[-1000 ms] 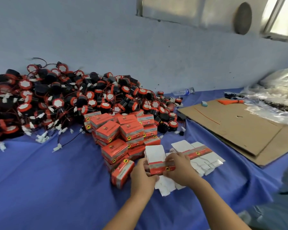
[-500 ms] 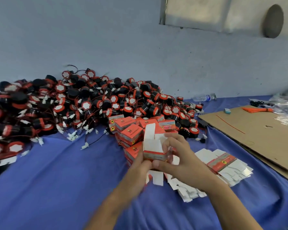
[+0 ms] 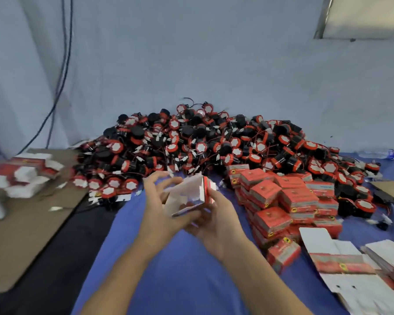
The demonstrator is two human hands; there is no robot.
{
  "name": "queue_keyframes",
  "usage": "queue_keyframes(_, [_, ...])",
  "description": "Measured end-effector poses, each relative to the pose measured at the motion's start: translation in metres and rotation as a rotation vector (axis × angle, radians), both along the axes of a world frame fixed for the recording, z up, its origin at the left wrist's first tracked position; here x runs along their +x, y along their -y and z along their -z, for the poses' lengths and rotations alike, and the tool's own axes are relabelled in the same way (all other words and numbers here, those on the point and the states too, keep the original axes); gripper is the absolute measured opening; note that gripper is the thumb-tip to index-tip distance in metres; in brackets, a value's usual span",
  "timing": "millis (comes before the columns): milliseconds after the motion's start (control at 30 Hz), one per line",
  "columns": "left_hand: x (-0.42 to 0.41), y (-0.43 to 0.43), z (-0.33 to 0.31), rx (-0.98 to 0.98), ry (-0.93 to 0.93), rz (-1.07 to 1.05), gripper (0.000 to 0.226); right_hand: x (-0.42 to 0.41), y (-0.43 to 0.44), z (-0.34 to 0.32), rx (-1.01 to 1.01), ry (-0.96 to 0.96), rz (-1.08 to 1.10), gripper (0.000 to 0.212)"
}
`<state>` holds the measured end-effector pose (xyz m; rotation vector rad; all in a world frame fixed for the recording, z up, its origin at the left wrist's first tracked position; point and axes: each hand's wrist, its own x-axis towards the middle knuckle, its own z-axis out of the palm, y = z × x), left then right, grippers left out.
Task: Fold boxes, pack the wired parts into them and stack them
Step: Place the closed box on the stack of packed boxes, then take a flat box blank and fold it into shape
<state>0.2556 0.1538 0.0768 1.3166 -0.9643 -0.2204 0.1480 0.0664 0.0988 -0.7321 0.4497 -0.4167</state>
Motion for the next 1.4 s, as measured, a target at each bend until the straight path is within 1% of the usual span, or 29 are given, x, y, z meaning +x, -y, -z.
queue_keyframes(67, [0.014,-0.004,0.009,0.027,-0.053,-0.028,0.073,0.016,-0.002,0.010,-0.005,-0.052,0.023,0.042])
queue_keyframes(100, [0.019,-0.006,0.013,0.068,-0.054,-0.047,0.062,0.023,-0.001,0.015,-0.066,-0.113,0.055,0.048])
queue_keyframes(133, [0.024,-0.007,0.017,0.119,-0.040,-0.061,0.053,0.027,0.001,0.018,-0.180,-0.194,0.093,0.053])
queue_keyframes(167, [0.030,-0.007,0.021,0.173,-0.024,-0.051,0.046,0.031,0.004,0.022,-0.310,-0.250,0.105,0.053])
queue_keyframes(200, [0.035,-0.006,0.024,0.222,-0.015,-0.024,0.043,0.035,0.007,0.025,-0.383,-0.266,0.078,0.046])
queue_keyframes(267, [0.046,-0.005,0.028,0.284,-0.030,0.027,0.047,0.038,0.011,0.030,-0.419,-0.279,-0.015,0.035])
queue_keyframes(333, [0.053,-0.003,0.030,0.316,-0.093,0.082,0.063,0.040,0.014,0.035,-0.430,-0.318,-0.031,0.034])
queue_keyframes(433, [0.059,-0.001,0.035,0.336,-0.214,0.172,0.091,0.045,0.019,0.043,-0.293,-0.299,-0.031,0.042])
queue_keyframes(467, [0.060,-0.001,0.037,0.338,-0.232,0.196,0.098,0.045,0.022,0.045,-0.259,-0.298,-0.033,0.042])
queue_keyframes(500, [0.061,-0.002,0.038,0.334,-0.252,0.229,0.102,0.044,0.025,0.048,-0.242,-0.312,-0.032,0.037])
queue_keyframes(533, [0.062,-0.001,0.039,0.310,-0.302,0.274,0.101,0.044,0.029,0.050,-0.228,-0.327,-0.030,0.030])
queue_keyframes(567, [0.063,0.001,0.039,0.269,-0.392,0.317,0.093,0.043,0.033,0.052,-0.213,-0.336,-0.034,0.024])
queue_keyframes(633, [0.065,0.005,0.037,0.206,-0.547,0.349,0.070,0.043,0.039,0.053,-0.181,-0.339,-0.045,0.021])
queue_keyframes(667, [0.066,0.007,0.036,0.211,-0.543,0.331,0.064,0.043,0.041,0.053,-0.180,-0.344,-0.046,0.022])
queue_keyframes(700, [0.067,0.007,0.036,0.241,-0.495,0.317,0.063,0.044,0.042,0.053,-0.192,-0.355,-0.049,0.024])
queue_keyframes(767, [0.070,0.009,0.039,0.307,-0.385,0.371,0.072,0.048,0.044,0.054,-0.260,-0.385,-0.061,0.026])
queue_keyframes(833, [0.071,0.010,0.042,0.335,-0.343,0.403,0.081,0.050,0.045,0.054,-0.326,-0.420,-0.086,0.026])
queue_keyframes(900, [0.071,0.012,0.041,0.295,-0.388,0.308,0.087,0.052,0.048,0.054,-0.369,-0.451,-0.111,0.027])
queue_keyframes(967, [0.072,0.013,0.041,0.217,-0.492,0.252,0.089,0.053,0.049,0.054,-0.395,-0.475,-0.123,0.025])
queue_keyframes(1033, [0.072,0.014,0.044,0.160,-0.555,0.269,0.084,0.054,0.049,0.053,-0.446,-0.514,-0.125,0.024])
queue_keyframes(1133, [0.071,0.013,0.048,0.138,-0.601,0.388,0.063,0.058,0.046,0.052,-0.578,-0.607,-0.128,0.024])
queue_keyframes(1200, [0.072,0.012,0.052,0.110,-0.627,0.424,0.057,0.059,0.047,0.052,-0.615,-0.626,-0.109,0.022])
queue_keyframes(1233, [0.072,0.012,0.055,0.108,-0.609,0.410,0.057,0.059,0.047,0.051,-0.610,-0.624,-0.098,0.021])
queue_keyframes(1300, [0.072,0.011,0.062,0.157,-0.516,0.361,0.056,0.056,0.049,0.049,-0.593,-0.624,-0.101,0.020])
queue_keyframes(1400, [0.071,0.012,0.068,0.261,-0.388,0.289,0.053,0.052,0.053,0.044,-0.574,-0.587,-0.169,0.020])
